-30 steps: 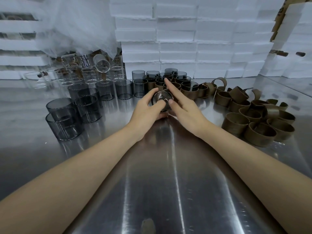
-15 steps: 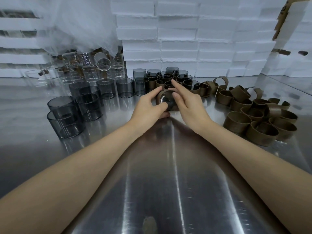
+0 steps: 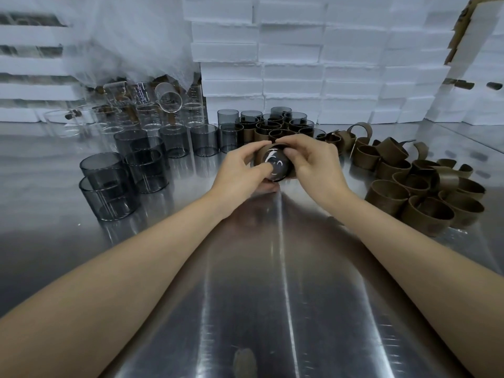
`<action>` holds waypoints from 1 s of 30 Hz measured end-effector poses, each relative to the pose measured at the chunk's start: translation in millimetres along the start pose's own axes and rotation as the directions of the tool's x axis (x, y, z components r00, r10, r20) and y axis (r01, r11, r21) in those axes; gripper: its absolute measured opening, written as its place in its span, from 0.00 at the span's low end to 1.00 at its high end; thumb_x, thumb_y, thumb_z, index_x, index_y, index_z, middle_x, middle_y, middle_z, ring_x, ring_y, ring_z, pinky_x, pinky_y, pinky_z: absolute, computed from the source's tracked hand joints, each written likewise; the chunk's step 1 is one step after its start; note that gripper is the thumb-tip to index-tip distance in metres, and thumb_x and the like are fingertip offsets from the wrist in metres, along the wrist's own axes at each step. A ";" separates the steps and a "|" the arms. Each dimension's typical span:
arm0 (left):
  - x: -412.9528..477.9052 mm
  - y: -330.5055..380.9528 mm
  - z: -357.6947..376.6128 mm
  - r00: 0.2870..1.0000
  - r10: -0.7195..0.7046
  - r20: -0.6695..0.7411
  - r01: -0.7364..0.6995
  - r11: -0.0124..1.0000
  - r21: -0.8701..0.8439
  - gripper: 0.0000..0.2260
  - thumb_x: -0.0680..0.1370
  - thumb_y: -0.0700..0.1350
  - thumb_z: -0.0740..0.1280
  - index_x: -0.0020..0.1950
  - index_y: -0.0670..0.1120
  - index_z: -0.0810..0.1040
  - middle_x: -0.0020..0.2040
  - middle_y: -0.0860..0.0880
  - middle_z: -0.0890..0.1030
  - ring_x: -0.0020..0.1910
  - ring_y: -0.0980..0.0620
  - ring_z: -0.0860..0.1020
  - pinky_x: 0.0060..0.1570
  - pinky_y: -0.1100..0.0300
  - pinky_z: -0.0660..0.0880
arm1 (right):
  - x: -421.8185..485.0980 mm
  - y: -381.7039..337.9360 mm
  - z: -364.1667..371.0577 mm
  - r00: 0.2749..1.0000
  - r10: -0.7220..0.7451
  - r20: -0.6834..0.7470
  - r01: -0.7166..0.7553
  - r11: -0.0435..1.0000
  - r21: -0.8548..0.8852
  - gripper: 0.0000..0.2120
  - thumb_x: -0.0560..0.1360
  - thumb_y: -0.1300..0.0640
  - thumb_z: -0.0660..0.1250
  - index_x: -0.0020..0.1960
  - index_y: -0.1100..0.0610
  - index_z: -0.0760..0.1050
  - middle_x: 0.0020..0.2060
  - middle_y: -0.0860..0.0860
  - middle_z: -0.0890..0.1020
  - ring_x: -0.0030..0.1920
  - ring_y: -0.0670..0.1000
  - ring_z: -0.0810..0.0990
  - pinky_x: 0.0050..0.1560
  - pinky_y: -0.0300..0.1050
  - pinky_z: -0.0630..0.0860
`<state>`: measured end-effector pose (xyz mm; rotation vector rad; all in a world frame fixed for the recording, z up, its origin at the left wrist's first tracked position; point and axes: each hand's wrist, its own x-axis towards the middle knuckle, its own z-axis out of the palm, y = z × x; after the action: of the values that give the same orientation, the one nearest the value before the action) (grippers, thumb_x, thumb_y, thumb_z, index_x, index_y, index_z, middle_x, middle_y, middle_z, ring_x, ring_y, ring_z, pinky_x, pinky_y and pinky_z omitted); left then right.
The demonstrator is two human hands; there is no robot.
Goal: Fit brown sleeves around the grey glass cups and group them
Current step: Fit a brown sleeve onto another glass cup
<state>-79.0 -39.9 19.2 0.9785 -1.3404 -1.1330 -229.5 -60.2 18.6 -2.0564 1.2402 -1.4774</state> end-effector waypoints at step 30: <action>7.4 0.9 -5.1 0.963 -0.228 0.146 0.263 0.917 -0.301 0.23 0.65 0.65 0.68 0.49 0.48 0.80 0.36 0.52 0.80 0.23 0.59 0.72 0.24 0.70 0.72 | 4.4 0.9 -7.8 0.760 0.375 0.531 -0.607 0.118 0.786 0.31 0.70 0.47 0.69 0.69 0.61 0.71 0.63 0.61 0.78 0.65 0.58 0.76 0.68 0.53 0.71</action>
<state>-74.5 -47.4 21.6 0.8718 -1.0913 -1.5607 -236.4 -62.5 23.9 -0.7639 0.5389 -1.1096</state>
